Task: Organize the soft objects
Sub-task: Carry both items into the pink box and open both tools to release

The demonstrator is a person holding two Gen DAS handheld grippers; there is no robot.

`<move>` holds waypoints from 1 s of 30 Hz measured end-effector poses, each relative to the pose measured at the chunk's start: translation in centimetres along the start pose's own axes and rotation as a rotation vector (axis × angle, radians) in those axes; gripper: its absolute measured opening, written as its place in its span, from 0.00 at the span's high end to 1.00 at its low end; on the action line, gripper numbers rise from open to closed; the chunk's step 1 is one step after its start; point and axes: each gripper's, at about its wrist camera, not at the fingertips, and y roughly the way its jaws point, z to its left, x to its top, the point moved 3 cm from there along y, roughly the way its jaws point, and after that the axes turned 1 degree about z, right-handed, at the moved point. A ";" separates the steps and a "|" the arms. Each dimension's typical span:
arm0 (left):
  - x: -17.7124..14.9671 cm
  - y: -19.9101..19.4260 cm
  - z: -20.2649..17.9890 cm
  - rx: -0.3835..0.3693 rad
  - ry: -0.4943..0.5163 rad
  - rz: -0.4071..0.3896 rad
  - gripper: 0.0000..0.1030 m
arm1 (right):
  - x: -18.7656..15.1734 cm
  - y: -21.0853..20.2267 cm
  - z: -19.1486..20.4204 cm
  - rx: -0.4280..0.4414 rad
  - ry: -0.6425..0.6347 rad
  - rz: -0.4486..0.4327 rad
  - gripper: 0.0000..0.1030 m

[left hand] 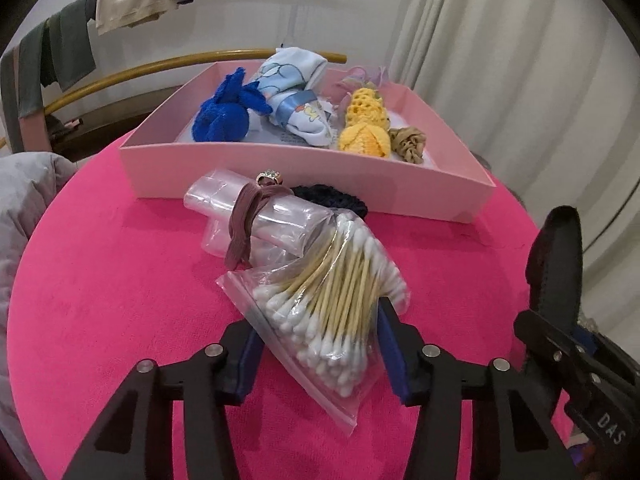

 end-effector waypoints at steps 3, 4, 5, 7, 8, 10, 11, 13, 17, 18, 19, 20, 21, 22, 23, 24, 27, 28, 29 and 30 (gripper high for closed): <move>-0.6 -1.1 0.6 0.006 0.007 0.000 0.54 | -0.2 -0.2 0.6 0.003 -0.007 0.000 0.63; -0.8 -1.6 0.8 0.008 0.010 -0.001 0.54 | -0.3 -0.3 0.7 0.006 -0.010 0.001 0.63; -1.2 -2.0 1.0 0.012 0.017 0.000 0.54 | -0.4 -0.5 1.0 0.009 -0.013 0.001 0.63; -1.7 -2.8 1.1 0.018 0.029 0.003 0.54 | -0.5 -0.7 1.4 0.010 -0.021 -0.001 0.63; -2.0 -3.4 1.2 0.019 0.033 0.002 0.54 | -0.5 -0.9 1.6 0.011 -0.024 -0.001 0.63; -2.4 -4.2 1.4 0.025 0.041 -0.003 0.54 | -0.6 -1.2 2.1 0.015 -0.032 -0.004 0.63; -2.6 -4.8 1.5 0.026 0.043 -0.007 0.54 | -0.6 -1.3 2.3 0.015 -0.036 -0.004 0.63; -3.0 -6.0 1.6 0.023 0.045 -0.012 0.54 | -0.7 -1.6 2.7 0.018 -0.044 -0.007 0.63; -3.8 -8.0 1.7 0.006 0.061 -0.017 0.54 | -0.8 -2.4 3.8 0.022 -0.060 -0.015 0.63; -3.9 -8.4 1.8 0.004 0.061 -0.020 0.54 | -0.9 -2.5 4.1 0.021 -0.064 -0.017 0.63; -3.9 -8.7 1.9 0.004 0.062 -0.024 0.54 | -0.9 -2.7 4.3 0.021 -0.068 -0.019 0.63; -4.0 -9.2 2.0 0.005 0.063 -0.032 0.54 | -1.0 -2.9 4.5 0.021 -0.070 -0.020 0.63; -4.0 -9.9 2.1 0.009 0.062 -0.042 0.54 | -1.0 -3.1 4.8 0.021 -0.075 -0.022 0.63; -4.1 -10.4 2.3 0.012 0.062 -0.052 0.54 | -1.0 -3.3 5.0 0.021 -0.079 -0.024 0.63; -3.9 -10.6 2.3 0.014 0.061 -0.058 0.54 | -1.0 -3.5 5.3 0.022 -0.085 -0.027 0.63; -3.9 -11.3 2.5 0.020 0.058 -0.071 0.54 | -1.0 -3.7 5.5 0.023 -0.089 -0.029 0.63; -3.8 -12.7 2.9 0.033 0.055 -0.101 0.54 | -1.0 -4.4 6.5 0.025 -0.108 -0.039 0.63; -3.8 -13.1 3.0 0.037 0.056 -0.109 0.54 | -0.9 -4.5 6.8 0.027 -0.112 -0.040 0.63; -3.9 -13.6 3.1 0.041 0.054 -0.117 0.54 | -0.9 -4.7 7.1 0.028 -0.118 -0.043 0.63; -3.9 -14.2 3.3 0.046 0.053 -0.124 0.54 | -0.9 -4.8 7.4 0.028 -0.123 -0.044 0.63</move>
